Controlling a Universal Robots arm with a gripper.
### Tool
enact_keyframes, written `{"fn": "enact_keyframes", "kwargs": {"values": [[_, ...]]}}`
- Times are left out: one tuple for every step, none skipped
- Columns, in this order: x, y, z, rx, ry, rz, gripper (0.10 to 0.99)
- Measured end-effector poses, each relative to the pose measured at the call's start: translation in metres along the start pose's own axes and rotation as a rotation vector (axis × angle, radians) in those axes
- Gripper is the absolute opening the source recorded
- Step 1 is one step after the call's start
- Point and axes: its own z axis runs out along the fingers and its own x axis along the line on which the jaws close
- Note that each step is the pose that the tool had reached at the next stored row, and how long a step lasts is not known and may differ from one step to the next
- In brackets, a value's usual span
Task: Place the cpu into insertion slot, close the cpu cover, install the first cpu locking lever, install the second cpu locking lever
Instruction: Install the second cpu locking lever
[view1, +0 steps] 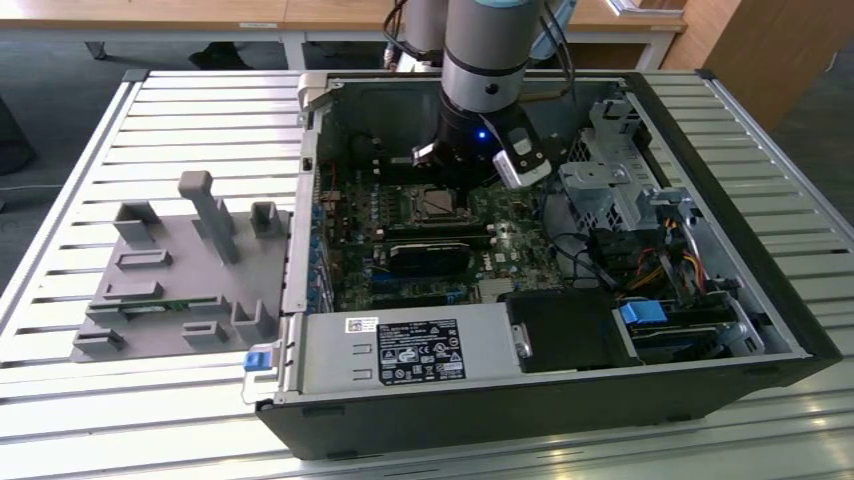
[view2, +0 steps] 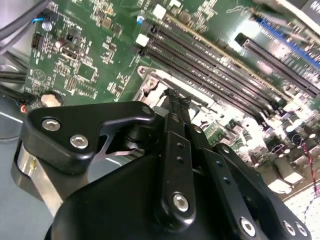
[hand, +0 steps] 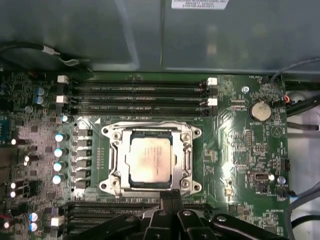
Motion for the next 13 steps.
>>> {"fn": "enact_keyframes", "kwargs": {"values": [[0.0000, -0.0012, -0.0001, 0.000, 0.0000, 0.000, 0.114], [0.0000, -0.0023, -0.0002, 0.000, 0.0000, 0.000, 0.114], [0.0003, -0.0031, 0.0000, 0.000, 0.0000, 0.000, 0.114], [0.0010, -0.0041, 0.0002, 0.000, 0.0000, 0.000, 0.114], [0.0021, -0.0048, 0.0004, 0.000, 0.0000, 0.000, 0.114], [0.0036, -0.0054, 0.0006, 0.000, 0.0001, 0.000, 0.114], [0.0054, -0.0059, 0.0008, 0.000, 0.0000, 0.000, 0.114], [0.0072, -0.0064, 0.0009, 0.000, 0.0001, 0.000, 0.114], [0.0090, -0.0067, 0.0010, 0.000, 0.0000, 0.000, 0.114], [0.0106, -0.0070, 0.0011, 0.000, 0.0000, 0.000, 0.114], [0.0119, -0.0073, 0.0011, 0.000, 0.0000, 0.000, 0.114], [0.0130, -0.0076, 0.0011, 0.000, 0.0000, 0.000, 0.114], [0.0140, -0.0077, 0.0012, 0.000, 0.0000, 0.000, 0.114]]}}
